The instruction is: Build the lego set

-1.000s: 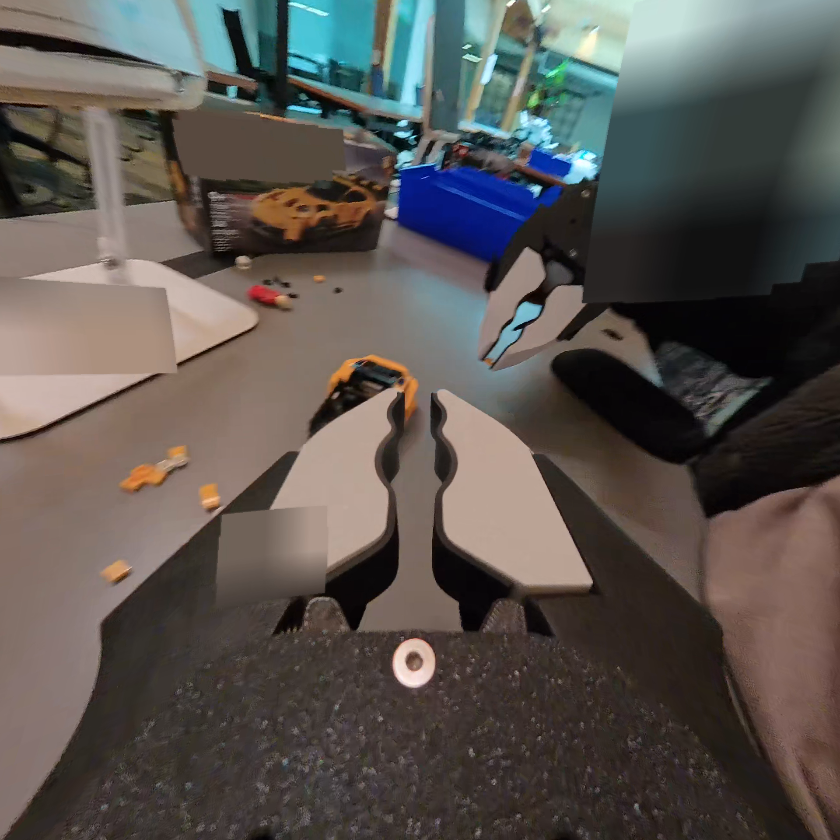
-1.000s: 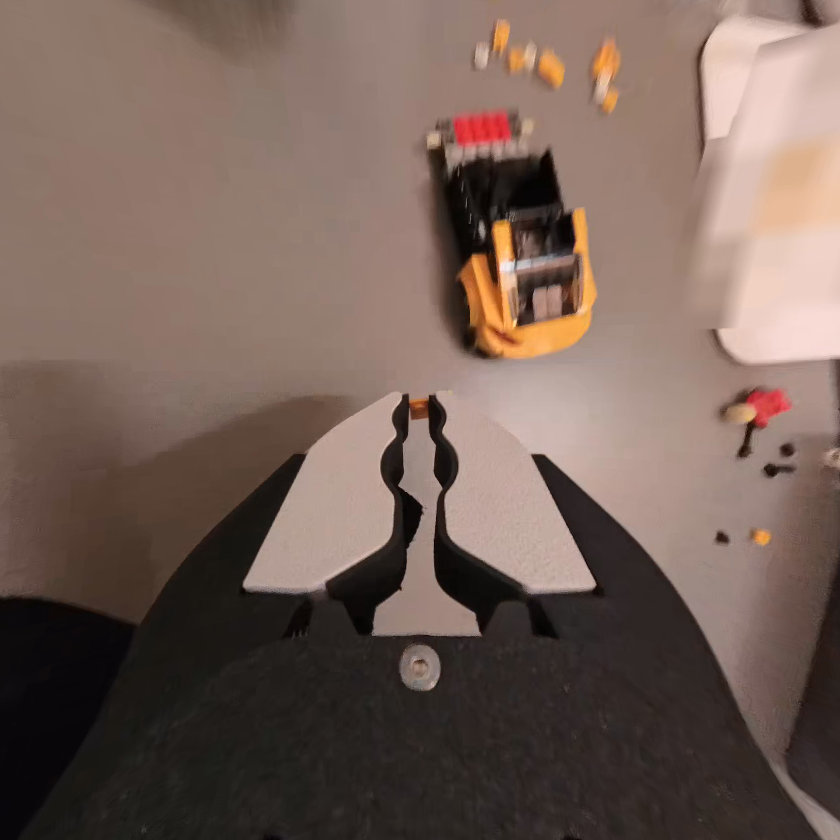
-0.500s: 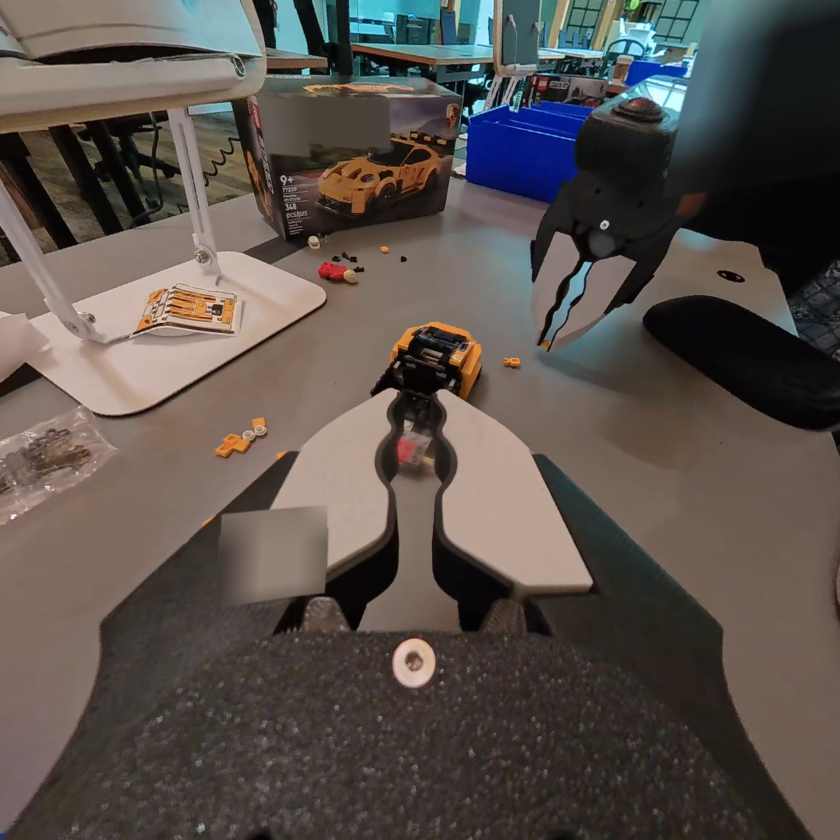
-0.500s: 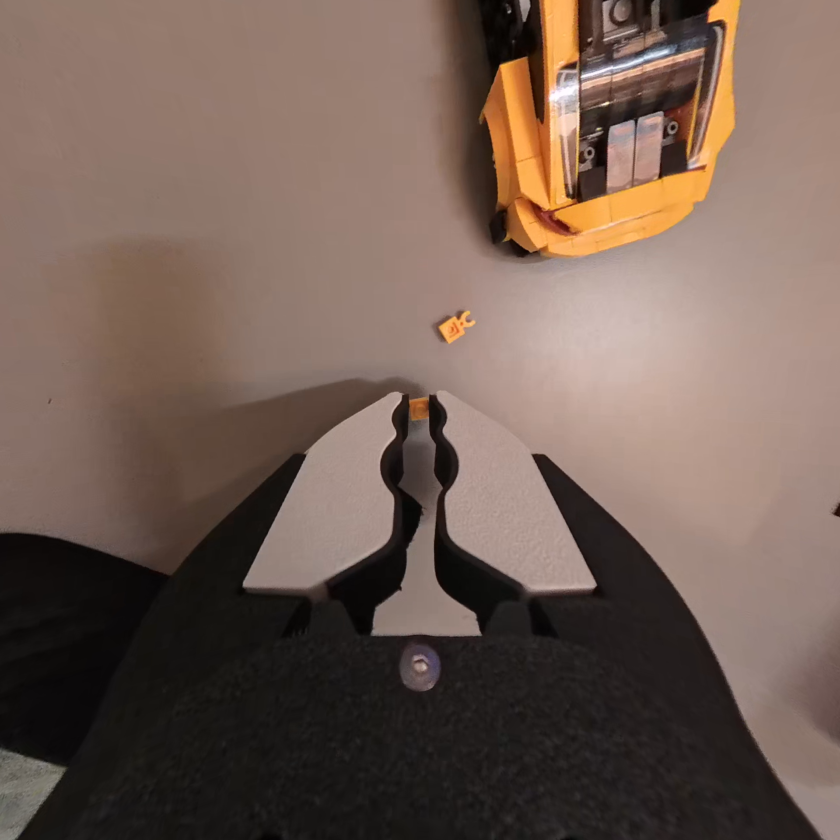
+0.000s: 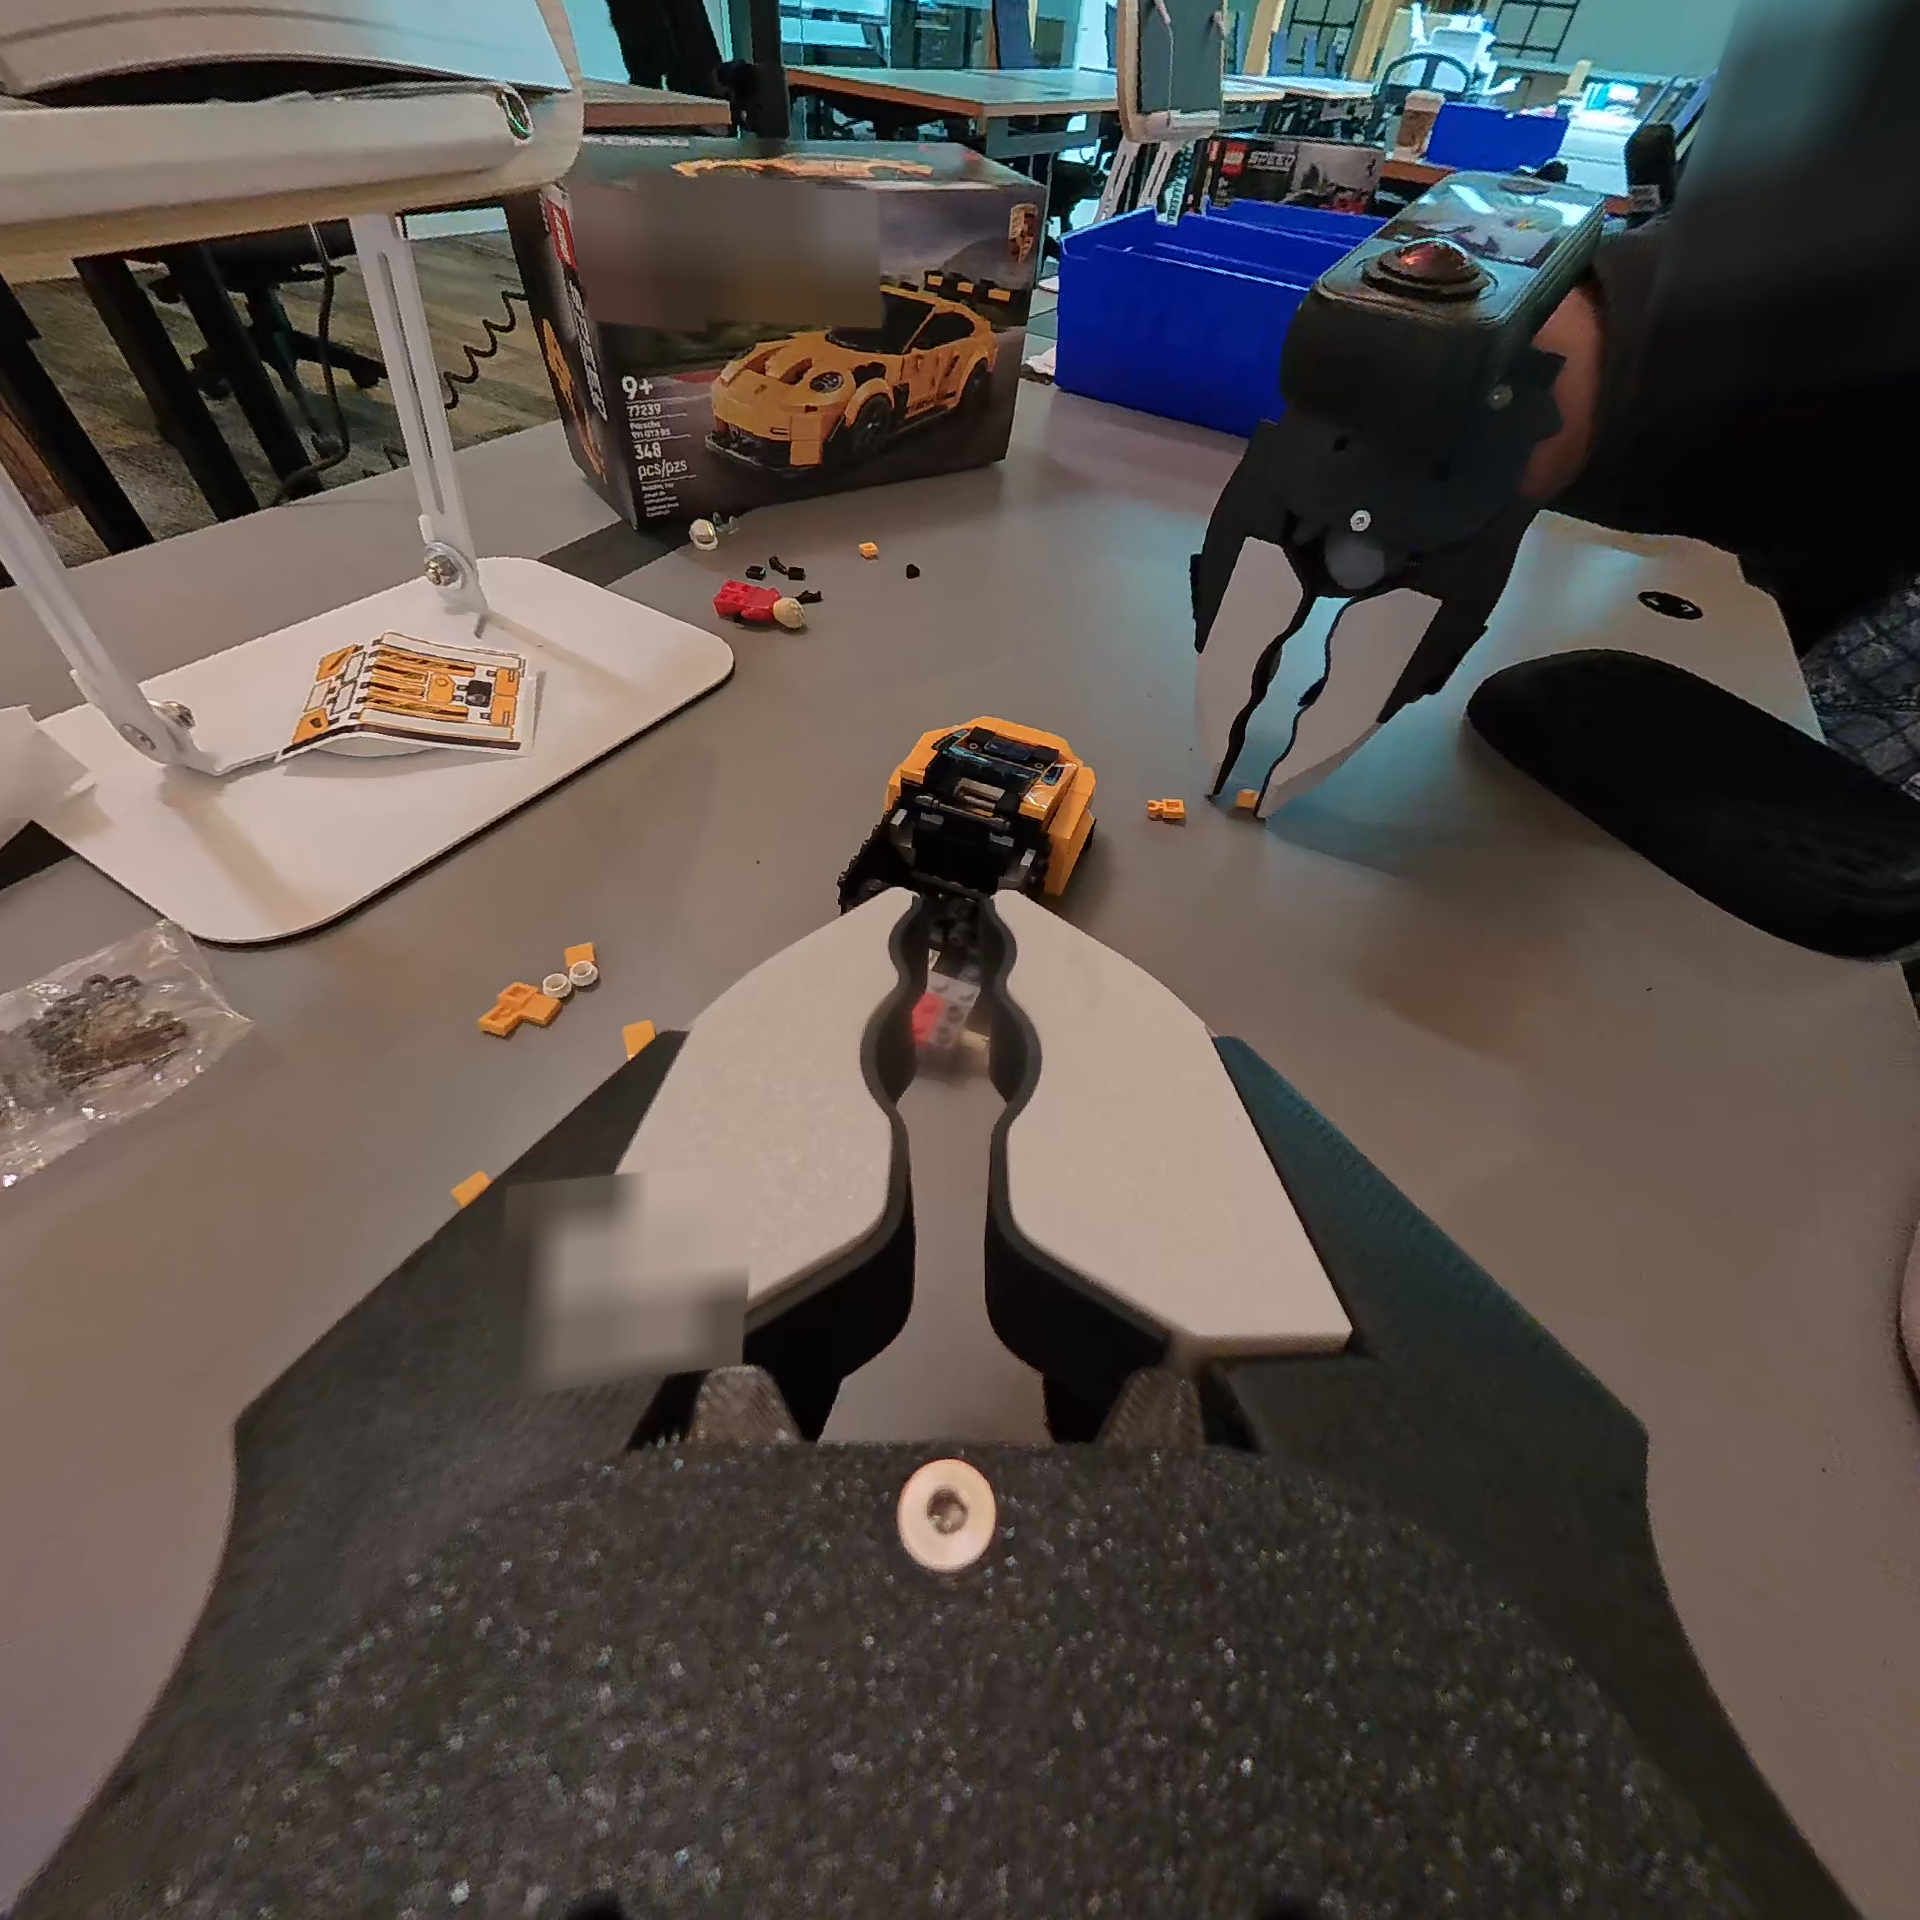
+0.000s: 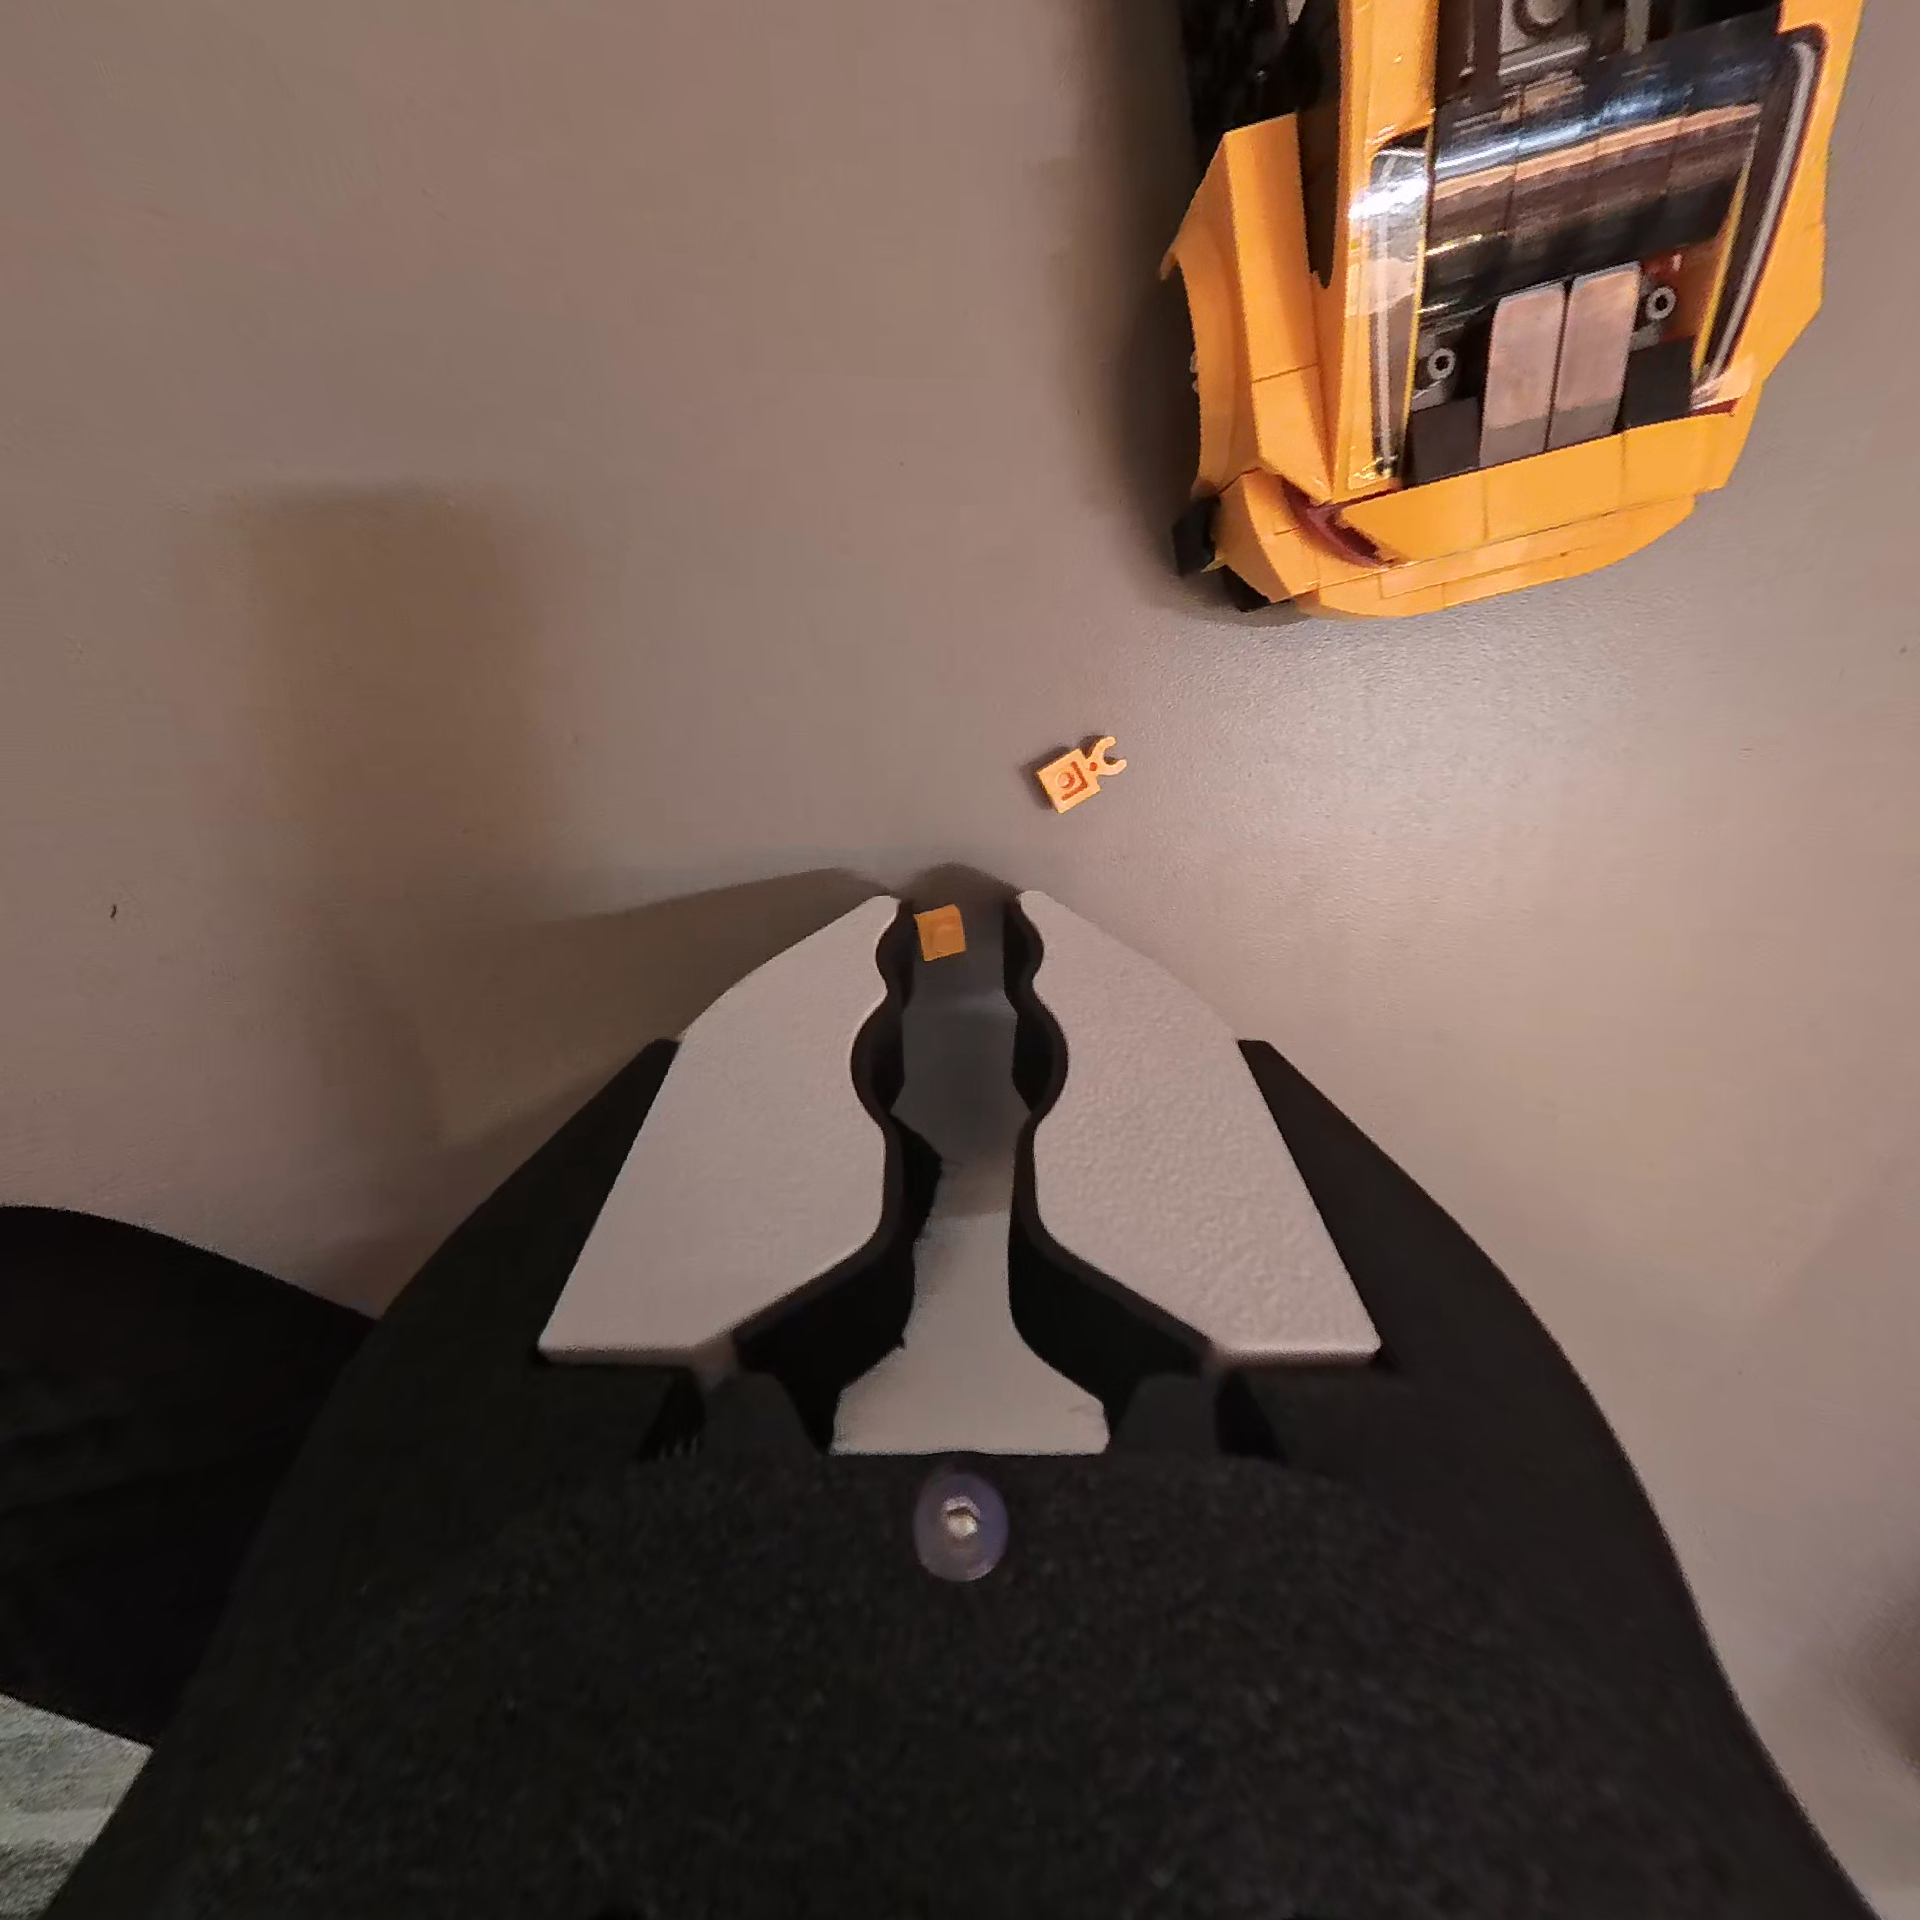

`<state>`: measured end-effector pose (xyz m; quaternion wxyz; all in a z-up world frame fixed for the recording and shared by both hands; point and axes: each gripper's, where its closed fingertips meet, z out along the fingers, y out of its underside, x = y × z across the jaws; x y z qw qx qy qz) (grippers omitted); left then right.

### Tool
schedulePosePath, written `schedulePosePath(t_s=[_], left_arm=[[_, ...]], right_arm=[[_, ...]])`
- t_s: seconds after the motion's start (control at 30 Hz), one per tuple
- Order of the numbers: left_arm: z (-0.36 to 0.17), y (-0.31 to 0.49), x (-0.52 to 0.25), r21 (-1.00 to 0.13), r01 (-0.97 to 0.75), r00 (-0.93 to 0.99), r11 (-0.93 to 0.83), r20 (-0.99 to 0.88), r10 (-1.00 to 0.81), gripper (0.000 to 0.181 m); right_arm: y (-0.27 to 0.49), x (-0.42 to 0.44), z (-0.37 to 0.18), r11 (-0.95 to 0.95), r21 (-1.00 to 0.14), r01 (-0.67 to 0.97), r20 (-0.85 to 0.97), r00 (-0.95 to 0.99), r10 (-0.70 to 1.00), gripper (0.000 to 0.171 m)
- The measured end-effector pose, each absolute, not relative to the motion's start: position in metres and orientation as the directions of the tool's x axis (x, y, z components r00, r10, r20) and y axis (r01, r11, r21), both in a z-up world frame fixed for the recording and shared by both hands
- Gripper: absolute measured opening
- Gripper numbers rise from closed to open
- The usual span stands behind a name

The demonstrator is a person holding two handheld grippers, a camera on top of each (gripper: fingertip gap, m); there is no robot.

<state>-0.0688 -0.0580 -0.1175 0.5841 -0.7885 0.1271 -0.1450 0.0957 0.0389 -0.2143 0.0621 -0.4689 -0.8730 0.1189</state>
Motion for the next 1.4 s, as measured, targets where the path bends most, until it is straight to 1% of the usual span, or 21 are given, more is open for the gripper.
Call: schedulePosePath(t_s=[0.1,0.3,0.47,0.57,0.67,0.73,0.77,0.87,0.93,1.07,1.2,1.33,1.4], left_arm=[[-0.118,-0.058,-0.068,-0.958,-0.033,0.925,-0.286,0.078,-0.371,0.008],[-0.120,-0.058,-0.068,-0.956,-0.035,0.925,-0.292,0.080,-0.372,0.008],[-0.121,-0.058,-0.067,-0.954,-0.038,0.923,-0.297,0.080,-0.376,0.008],[-0.122,-0.058,-0.066,-0.953,-0.042,0.922,-0.301,0.079,-0.379,0.008],[-0.124,-0.058,-0.065,-0.950,-0.043,0.919,-0.308,0.083,-0.385,0.008],[-0.125,-0.058,-0.064,-0.949,-0.047,0.918,-0.311,0.081,-0.388,0.008],[-0.125,-0.058,-0.064,-0.949,-0.050,0.918,-0.312,0.079,-0.389,0.008],[-0.126,-0.059,-0.063,-0.947,-0.055,0.916,-0.317,0.078,-0.393,0.008],[-0.127,-0.059,-0.063,-0.946,-0.057,0.916,-0.318,0.076,-0.393,0.008],[-0.125,-0.058,-0.065,-0.949,-0.058,0.921,-0.311,0.069,-0.384,0.008],[-0.116,-0.059,-0.076,-0.959,-0.029,0.935,-0.283,0.074,-0.346,0.006],[-0.104,-0.064,-0.095,-0.965,-0.023,0.962,-0.261,0.050,-0.268,0.005],[-0.093,-0.073,-0.117,-0.966,-0.028,0.982,-0.257,0.021,-0.189,0.002]], right_arm=[[0.037,0.097,-0.214,0.537,-0.273,0.798,-0.003,-0.559,0.829,0.023],[0.033,0.102,-0.215,0.538,-0.297,0.789,-0.013,-0.566,0.824,0.041],[0.032,0.104,-0.214,0.527,-0.330,0.783,0.004,-0.557,0.831,0.041],[0.029,0.109,-0.214,0.553,-0.318,0.770,0.021,-0.577,0.816,0.044],[0.021,0.116,-0.215,0.565,-0.311,0.764,-0.010,-0.598,0.802,0.048],[0.017,0.119,-0.215,0.574,-0.312,0.757,-0.025,-0.611,0.791,0.058],[0.019,0.118,-0.215,0.569,-0.308,0.762,-0.013,-0.601,0.799,0.058],[0.026,0.113,-0.216,0.534,-0.324,0.781,0.004,-0.564,0.826,0.070],[0.028,0.108,-0.212,0.526,-0.370,0.766,0.034,-0.555,0.831,0.066],[0.024,0.106,-0.197,0.493,-0.450,0.744,0.020,-0.544,0.839,0.060],[0.020,0.106,-0.189,0.495,-0.507,0.706,0.069,-0.539,0.840,0.046],[0.020,0.108,-0.189,0.490,-0.551,0.675,0.112,-0.522,0.846,0.034],[0.024,0.102,-0.180,0.446,-0.619,0.647,0.132,-0.474,0.871,0.028]])
